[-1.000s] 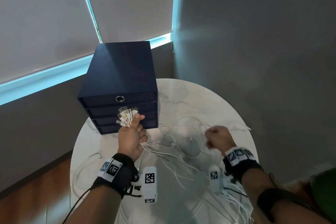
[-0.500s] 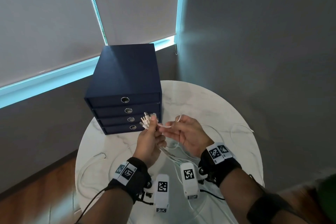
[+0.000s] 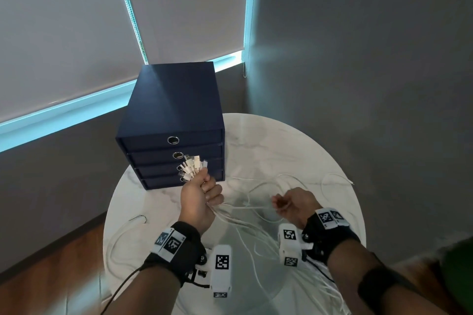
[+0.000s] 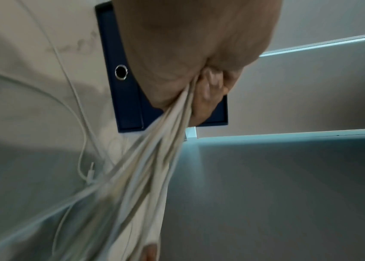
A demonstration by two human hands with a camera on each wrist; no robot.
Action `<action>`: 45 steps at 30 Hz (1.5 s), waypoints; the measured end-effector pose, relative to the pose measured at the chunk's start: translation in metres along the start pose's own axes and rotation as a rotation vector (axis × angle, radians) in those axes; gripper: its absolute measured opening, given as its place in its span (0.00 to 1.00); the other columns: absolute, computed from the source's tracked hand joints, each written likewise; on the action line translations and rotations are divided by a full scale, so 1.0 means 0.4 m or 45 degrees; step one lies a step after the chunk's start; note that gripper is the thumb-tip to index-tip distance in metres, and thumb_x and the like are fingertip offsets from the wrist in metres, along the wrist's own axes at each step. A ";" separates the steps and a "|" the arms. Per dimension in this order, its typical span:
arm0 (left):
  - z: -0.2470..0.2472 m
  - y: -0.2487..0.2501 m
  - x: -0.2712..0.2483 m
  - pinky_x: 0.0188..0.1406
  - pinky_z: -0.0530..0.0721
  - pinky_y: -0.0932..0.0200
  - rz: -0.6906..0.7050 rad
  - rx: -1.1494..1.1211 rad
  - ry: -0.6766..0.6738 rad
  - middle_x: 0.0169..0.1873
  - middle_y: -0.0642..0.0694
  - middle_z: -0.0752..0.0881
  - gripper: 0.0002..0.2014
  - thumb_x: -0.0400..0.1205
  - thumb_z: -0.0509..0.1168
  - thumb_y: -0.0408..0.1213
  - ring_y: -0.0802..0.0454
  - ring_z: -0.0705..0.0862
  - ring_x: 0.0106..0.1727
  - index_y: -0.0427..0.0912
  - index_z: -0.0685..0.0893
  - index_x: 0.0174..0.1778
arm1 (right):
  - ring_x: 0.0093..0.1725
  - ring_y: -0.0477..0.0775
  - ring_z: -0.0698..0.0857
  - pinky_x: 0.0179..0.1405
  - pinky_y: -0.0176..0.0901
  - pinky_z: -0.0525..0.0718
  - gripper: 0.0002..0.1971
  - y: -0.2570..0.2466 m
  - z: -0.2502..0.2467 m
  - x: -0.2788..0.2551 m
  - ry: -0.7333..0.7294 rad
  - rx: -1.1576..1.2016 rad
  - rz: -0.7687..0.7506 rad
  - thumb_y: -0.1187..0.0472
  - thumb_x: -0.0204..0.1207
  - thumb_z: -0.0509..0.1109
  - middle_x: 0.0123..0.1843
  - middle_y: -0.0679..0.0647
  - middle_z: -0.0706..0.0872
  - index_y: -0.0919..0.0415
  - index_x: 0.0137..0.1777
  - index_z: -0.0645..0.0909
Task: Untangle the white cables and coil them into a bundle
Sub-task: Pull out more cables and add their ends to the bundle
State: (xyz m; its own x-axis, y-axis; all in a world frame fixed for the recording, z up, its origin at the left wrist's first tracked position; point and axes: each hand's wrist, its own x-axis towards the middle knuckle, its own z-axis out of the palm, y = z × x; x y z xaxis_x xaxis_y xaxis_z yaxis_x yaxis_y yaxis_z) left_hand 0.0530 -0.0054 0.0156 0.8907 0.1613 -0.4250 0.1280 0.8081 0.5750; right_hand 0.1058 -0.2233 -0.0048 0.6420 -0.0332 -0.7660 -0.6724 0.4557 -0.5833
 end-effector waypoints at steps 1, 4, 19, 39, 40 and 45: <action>-0.003 0.004 -0.001 0.13 0.57 0.66 0.007 0.086 0.011 0.20 0.54 0.62 0.18 0.89 0.58 0.39 0.59 0.59 0.17 0.46 0.69 0.31 | 0.31 0.62 0.79 0.17 0.46 0.83 0.09 -0.013 -0.015 0.011 0.054 0.042 -0.036 0.79 0.78 0.51 0.35 0.67 0.78 0.74 0.42 0.72; -0.008 0.006 -0.006 0.14 0.54 0.66 0.079 0.374 0.068 0.23 0.52 0.61 0.16 0.87 0.65 0.39 0.58 0.57 0.19 0.47 0.72 0.33 | 0.23 0.53 0.73 0.16 0.35 0.76 0.09 -0.057 -0.026 0.003 0.010 -0.052 -0.116 0.74 0.82 0.58 0.29 0.60 0.73 0.68 0.40 0.74; 0.059 -0.013 -0.018 0.16 0.60 0.66 0.095 0.697 -0.002 0.46 0.36 0.93 0.01 0.84 0.69 0.31 0.57 0.61 0.19 0.37 0.84 0.47 | 0.26 0.52 0.79 0.27 0.40 0.75 0.06 0.069 0.095 -0.142 -0.684 -1.189 -0.514 0.67 0.75 0.72 0.30 0.58 0.84 0.61 0.38 0.86; -0.016 0.000 -0.017 0.19 0.58 0.64 0.021 0.712 0.025 0.50 0.38 0.93 0.10 0.84 0.70 0.37 0.55 0.58 0.22 0.31 0.84 0.49 | 0.23 0.53 0.74 0.25 0.41 0.75 0.08 -0.040 0.178 -0.115 -0.760 -0.623 -0.744 0.70 0.82 0.65 0.28 0.60 0.79 0.74 0.49 0.84; -0.005 0.003 -0.016 0.19 0.59 0.64 0.030 0.685 0.021 0.49 0.39 0.93 0.10 0.85 0.70 0.38 0.55 0.58 0.23 0.33 0.85 0.48 | 0.25 0.54 0.76 0.26 0.41 0.76 0.08 -0.012 0.167 -0.112 -0.819 -0.738 -0.738 0.70 0.81 0.66 0.30 0.61 0.81 0.71 0.47 0.86; 0.036 0.002 -0.007 0.15 0.61 0.65 0.101 0.583 0.038 0.48 0.40 0.93 0.11 0.85 0.69 0.38 0.57 0.62 0.21 0.32 0.85 0.53 | 0.26 0.53 0.79 0.29 0.40 0.78 0.06 0.091 0.122 -0.092 -0.753 -1.045 -0.631 0.71 0.77 0.70 0.31 0.63 0.85 0.73 0.42 0.87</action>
State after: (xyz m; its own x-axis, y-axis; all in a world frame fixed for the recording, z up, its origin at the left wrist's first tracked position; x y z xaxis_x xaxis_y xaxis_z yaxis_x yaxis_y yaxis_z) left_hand 0.0566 -0.0132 0.0273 0.8932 0.2342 -0.3838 0.2457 0.4606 0.8529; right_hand 0.0755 -0.1619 0.0153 0.8329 0.4780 -0.2790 -0.1934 -0.2209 -0.9559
